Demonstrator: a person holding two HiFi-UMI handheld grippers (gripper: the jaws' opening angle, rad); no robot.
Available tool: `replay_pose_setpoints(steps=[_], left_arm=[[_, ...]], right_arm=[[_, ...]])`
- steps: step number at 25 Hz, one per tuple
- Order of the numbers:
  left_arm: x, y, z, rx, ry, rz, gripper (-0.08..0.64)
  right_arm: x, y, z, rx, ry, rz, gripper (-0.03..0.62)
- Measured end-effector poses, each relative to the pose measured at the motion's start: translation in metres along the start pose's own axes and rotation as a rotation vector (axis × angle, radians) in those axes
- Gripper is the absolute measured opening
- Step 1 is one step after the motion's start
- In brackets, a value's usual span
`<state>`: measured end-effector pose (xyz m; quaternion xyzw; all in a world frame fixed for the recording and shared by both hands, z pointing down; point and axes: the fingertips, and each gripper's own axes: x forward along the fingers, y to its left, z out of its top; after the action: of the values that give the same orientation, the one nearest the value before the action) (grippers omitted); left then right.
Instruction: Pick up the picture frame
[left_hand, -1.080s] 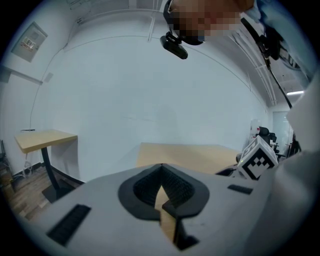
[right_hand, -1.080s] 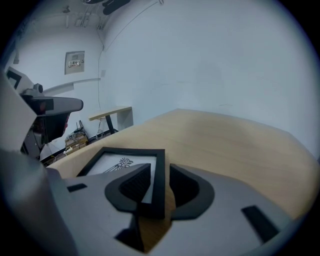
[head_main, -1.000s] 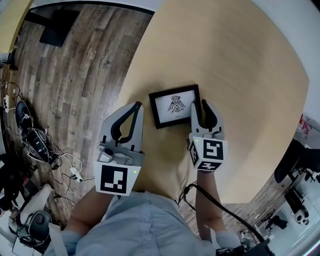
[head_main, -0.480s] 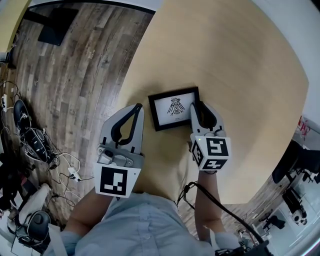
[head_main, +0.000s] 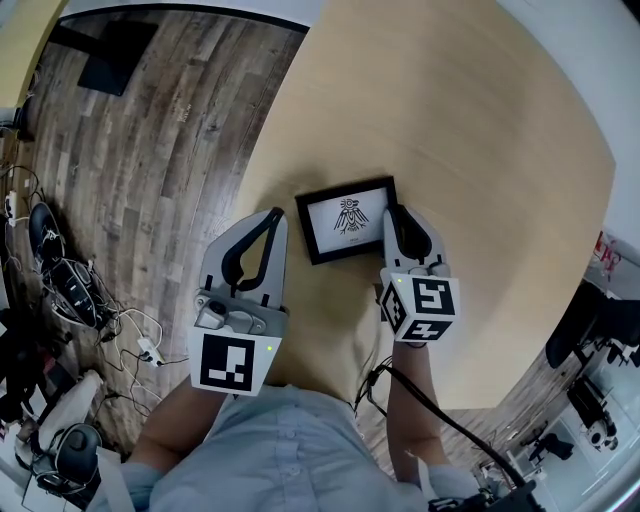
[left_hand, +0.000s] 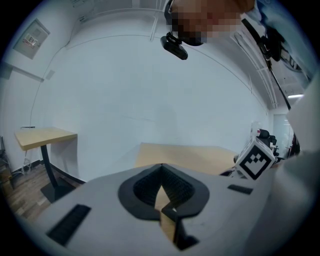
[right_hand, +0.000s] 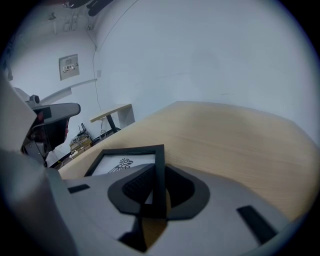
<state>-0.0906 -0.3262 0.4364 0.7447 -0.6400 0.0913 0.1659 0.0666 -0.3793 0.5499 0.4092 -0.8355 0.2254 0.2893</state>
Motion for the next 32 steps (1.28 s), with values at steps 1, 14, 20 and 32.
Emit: replay_pose_setpoints(steps=[1,14,20,32], left_arm=[[0.000,0.001,0.001,0.003,-0.004,0.000,0.000],[-0.036,-0.017,0.040,0.053,-0.127,-0.020,0.000],[-0.060,-0.016,0.062,0.061,-0.187,-0.004,0.000],[-0.110,-0.029,0.110,0.181,-0.378,-0.028,0.000]], right_arm=[[-0.001,0.001,0.001,-0.002,-0.011,-0.006,0.064],[-0.059,0.004,0.048,-0.005,-0.239,-0.084,0.064],[-0.109,0.010,0.090,-0.019,-0.385,-0.123,0.066],[-0.215,0.045,0.141,-0.073,-0.687,-0.150,0.066]])
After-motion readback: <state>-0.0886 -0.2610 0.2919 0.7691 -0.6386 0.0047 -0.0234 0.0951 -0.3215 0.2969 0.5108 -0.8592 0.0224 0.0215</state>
